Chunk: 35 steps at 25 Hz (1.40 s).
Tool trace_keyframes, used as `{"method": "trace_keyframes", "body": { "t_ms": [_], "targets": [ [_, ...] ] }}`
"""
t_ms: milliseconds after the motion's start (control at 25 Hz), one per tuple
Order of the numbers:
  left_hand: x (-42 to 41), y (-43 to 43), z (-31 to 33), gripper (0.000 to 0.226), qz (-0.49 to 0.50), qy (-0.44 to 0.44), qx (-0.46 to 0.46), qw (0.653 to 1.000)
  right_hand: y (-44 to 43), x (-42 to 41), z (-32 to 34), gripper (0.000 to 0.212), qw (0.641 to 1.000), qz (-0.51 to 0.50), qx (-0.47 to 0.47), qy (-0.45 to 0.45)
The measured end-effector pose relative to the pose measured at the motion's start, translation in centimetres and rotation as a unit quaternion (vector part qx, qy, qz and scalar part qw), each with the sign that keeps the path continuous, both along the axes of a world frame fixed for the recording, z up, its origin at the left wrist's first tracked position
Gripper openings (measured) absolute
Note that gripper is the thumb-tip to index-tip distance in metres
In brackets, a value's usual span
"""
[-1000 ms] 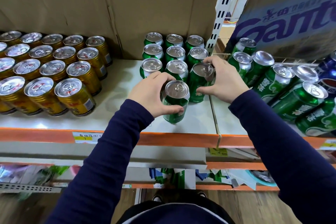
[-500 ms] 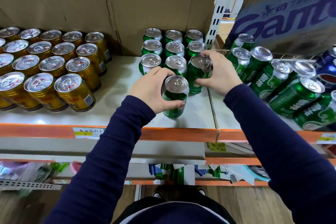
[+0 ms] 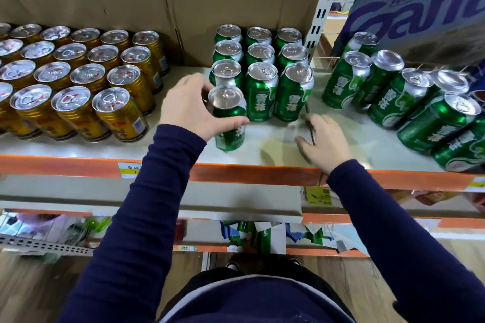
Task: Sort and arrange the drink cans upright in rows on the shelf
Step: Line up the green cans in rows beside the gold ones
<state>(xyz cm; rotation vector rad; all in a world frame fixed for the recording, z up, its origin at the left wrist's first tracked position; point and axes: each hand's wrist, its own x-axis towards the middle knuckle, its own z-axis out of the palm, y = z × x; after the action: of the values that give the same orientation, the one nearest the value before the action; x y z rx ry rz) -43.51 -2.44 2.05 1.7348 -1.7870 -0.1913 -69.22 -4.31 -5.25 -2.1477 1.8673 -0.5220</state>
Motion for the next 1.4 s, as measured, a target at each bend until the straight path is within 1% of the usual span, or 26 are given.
{"method": "trace_keyframes", "body": {
  "t_ms": [80, 160, 320, 520, 680, 720, 800, 840, 920, 1000, 1080, 1160, 1240, 1280, 1320, 1400],
  "targets": [
    [0.8, -0.2, -0.4, 0.066, 0.033, -0.016, -0.006, 0.999, 0.5, -0.2, -1.1, 0.03, 0.999, 0.014, -0.033, 0.009],
    [1.4, -0.3, -0.9, 0.063, 0.015, 0.009, -0.005, 1.0, 0.3, -0.3, -1.4, 0.026, 0.999, 0.019, -0.048, 0.008],
    [2.3, -0.3, -1.2, 0.065, -0.062, 0.064, 0.003, 0.996, 0.2, -0.4, -1.5, 0.026, 0.998, 0.018, -0.058, 0.014],
    [2.0, 0.0, -2.4, 0.061, -0.063, 0.165, -0.023, 0.984, 0.3, -0.3, -1.2, 0.026, 0.998, 0.01, -0.057, 0.002],
    [1.9, 0.3, -2.8, 0.062, -0.081, 0.172, -0.025, 0.981, 0.6, -0.2, -1.0, 0.026, 0.998, 0.006, -0.055, -0.004],
    [1.8, 0.3, -2.8, 0.065, -0.079, 0.164, -0.021, 0.983, 0.6, -0.1, -1.0, 0.026, 0.999, 0.006, -0.052, -0.004],
    [1.4, 0.3, -2.5, 0.07, -0.068, 0.117, -0.031, 0.99, 0.6, 0.0, -0.9, 0.026, 0.999, 0.007, -0.045, -0.006],
    [0.9, 0.3, -2.2, 0.069, -0.065, 0.088, -0.054, 0.993, 0.7, 0.0, -0.8, 0.025, 0.999, 0.008, -0.04, -0.013],
    [-0.5, 0.0, -1.4, 0.057, -0.068, 0.047, -0.131, 0.988, 1.1, -0.5, 0.0, 0.022, 0.998, 0.013, -0.033, -0.05],
    [-2.6, -0.9, -0.5, 0.04, -0.084, 0.029, -0.201, 0.975, 1.3, -1.8, 1.5, 0.018, 0.994, 0.007, -0.081, -0.077],
    [-5.4, -2.1, 0.6, 0.031, -0.127, 0.03, -0.223, 0.966, 1.3, -4.1, 3.8, 0.015, 0.984, -0.018, -0.163, -0.075],
    [-8.7, -3.5, 1.4, 0.031, -0.181, 0.021, -0.207, 0.961, 0.9, -7.4, 6.3, 0.014, 0.97, -0.047, -0.231, -0.049],
    [-11.9, -5.3, 2.3, 0.037, -0.223, -0.004, -0.171, 0.96, -0.5, -11.2, 8.2, 0.022, 0.964, -0.082, -0.254, 0.004],
    [-13.4, -6.2, 2.7, 0.04, -0.237, -0.021, -0.146, 0.96, -1.3, -12.9, 8.9, 0.033, 0.966, -0.098, -0.235, 0.038],
    [-15.0, -7.2, 3.0, 0.043, -0.25, -0.038, -0.118, 0.96, -2.0, -14.5, 9.6, 0.046, 0.972, -0.112, -0.196, 0.07],
    [-18.0, -9.2, 3.3, 0.051, -0.263, -0.079, -0.057, 0.96, -3.1, -16.3, 10.4, 0.065, 0.983, -0.118, -0.098, 0.101]
  ]
}}
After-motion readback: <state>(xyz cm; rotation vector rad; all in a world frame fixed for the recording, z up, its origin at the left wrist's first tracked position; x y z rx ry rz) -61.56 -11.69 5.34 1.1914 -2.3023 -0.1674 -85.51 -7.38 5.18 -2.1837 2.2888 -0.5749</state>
